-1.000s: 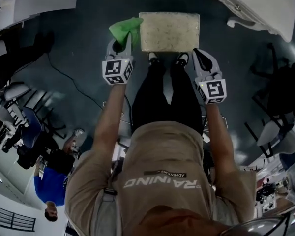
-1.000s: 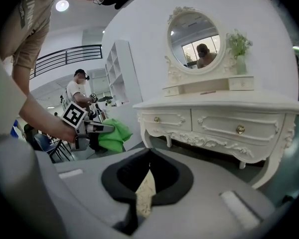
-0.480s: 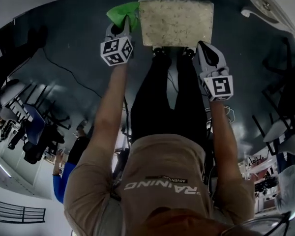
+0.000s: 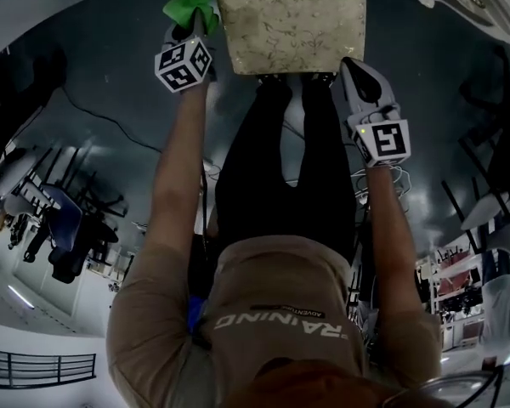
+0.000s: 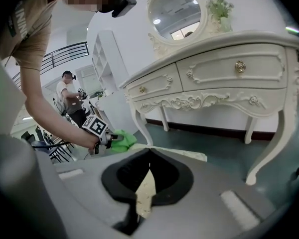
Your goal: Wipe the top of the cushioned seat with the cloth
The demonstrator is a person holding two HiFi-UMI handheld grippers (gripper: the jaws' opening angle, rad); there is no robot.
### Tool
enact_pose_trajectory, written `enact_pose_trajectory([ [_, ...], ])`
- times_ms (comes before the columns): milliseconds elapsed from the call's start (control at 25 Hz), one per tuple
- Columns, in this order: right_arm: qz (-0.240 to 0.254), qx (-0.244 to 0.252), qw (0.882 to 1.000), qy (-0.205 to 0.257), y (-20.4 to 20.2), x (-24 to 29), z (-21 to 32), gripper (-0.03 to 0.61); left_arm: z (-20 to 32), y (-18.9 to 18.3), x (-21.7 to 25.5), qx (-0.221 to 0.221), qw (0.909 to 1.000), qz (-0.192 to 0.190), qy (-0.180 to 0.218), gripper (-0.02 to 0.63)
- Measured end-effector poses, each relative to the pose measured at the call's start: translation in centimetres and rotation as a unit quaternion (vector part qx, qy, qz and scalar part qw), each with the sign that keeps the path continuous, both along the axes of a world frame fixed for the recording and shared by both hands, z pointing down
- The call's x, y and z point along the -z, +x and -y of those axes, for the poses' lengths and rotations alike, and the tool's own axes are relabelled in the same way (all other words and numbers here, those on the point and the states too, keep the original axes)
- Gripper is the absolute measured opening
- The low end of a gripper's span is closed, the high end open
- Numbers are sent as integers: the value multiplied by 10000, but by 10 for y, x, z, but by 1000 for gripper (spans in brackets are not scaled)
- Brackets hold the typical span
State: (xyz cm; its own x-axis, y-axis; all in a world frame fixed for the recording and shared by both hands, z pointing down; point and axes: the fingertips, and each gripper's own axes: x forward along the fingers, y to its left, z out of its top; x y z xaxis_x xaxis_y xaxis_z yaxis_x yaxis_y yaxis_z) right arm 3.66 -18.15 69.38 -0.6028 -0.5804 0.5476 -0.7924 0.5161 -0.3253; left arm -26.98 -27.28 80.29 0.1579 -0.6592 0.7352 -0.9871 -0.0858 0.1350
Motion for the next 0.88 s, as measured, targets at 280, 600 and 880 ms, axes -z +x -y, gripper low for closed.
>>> enact_pose_trajectory([
  [280,233,-58,9997,12,10,-6,10,2,15,15,-22,-85,9998,101,-129,48],
  [600,457,-13,9990,11,32,-10,12,2,34,61,-29,-312,9991,13,-282,48],
  [880,496,-54,9988,3,77,-14,11,2,34,138,-34,-813,9958,63,-411,47],
])
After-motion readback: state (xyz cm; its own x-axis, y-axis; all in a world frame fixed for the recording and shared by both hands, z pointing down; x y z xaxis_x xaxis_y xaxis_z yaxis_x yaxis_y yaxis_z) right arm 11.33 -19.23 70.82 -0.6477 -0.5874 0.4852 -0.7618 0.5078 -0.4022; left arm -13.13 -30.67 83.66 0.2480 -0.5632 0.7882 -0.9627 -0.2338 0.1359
